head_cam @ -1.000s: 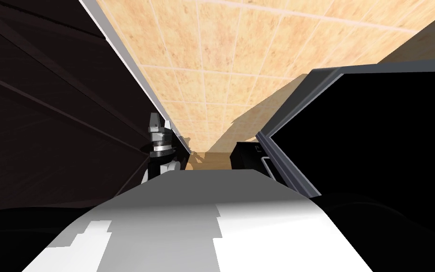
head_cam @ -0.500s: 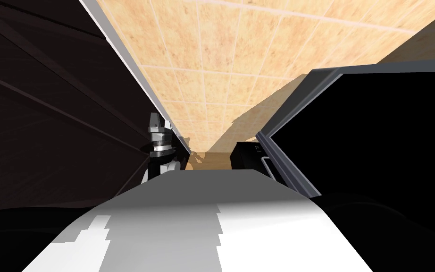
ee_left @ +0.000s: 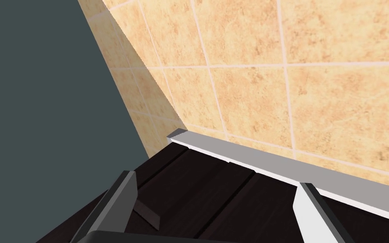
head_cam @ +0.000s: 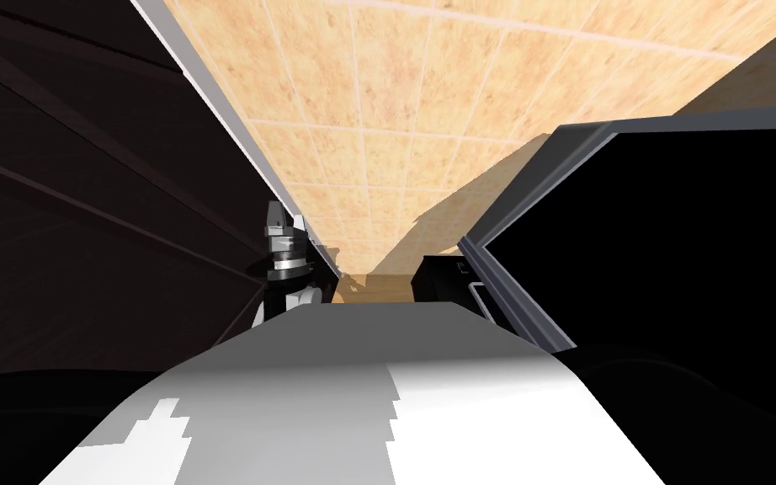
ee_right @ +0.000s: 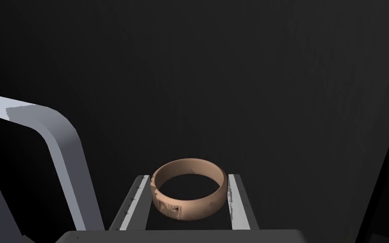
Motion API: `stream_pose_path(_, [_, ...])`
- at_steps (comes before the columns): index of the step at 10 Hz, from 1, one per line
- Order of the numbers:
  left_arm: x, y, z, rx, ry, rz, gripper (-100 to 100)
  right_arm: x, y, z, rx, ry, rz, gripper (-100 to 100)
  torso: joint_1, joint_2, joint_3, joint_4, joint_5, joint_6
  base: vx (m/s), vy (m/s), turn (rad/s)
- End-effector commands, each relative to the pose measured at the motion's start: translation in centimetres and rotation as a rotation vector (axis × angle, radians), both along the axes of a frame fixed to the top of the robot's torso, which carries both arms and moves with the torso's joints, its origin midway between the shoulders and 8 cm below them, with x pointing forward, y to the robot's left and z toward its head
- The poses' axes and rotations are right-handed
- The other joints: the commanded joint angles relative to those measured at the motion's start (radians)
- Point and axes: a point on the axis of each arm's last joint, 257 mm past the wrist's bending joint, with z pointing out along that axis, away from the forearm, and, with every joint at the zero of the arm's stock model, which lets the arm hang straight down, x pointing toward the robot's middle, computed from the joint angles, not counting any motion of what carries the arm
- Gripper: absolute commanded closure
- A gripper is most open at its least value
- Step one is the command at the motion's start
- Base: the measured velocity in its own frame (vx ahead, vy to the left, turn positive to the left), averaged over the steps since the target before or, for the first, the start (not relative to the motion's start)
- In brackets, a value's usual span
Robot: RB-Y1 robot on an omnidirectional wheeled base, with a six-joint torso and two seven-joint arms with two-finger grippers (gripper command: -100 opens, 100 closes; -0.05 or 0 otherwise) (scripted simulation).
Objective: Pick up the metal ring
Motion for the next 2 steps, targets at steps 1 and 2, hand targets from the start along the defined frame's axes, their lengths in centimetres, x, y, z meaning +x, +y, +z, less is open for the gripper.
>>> stream_pose_path(1, [0.0, 0.0, 0.0, 0.0, 0.0, 0.0, 0, 0.0, 0.0, 0.0, 0.0, 0.0, 0.0, 100, 0.0, 0.0, 0.0, 0.0, 0.0, 0.0, 0.044, 0.023, -0.008])
stream_pose_path(2, [0.0, 0.0, 0.0, 0.0, 0.0, 0.0, 0, -0.06, 0.0, 0.06, 0.001, -0.002, -0.001, 0, -0.002, 0.002, 0.001, 0.001, 0.0, 0.0, 0.008, 0.005, 0.001])
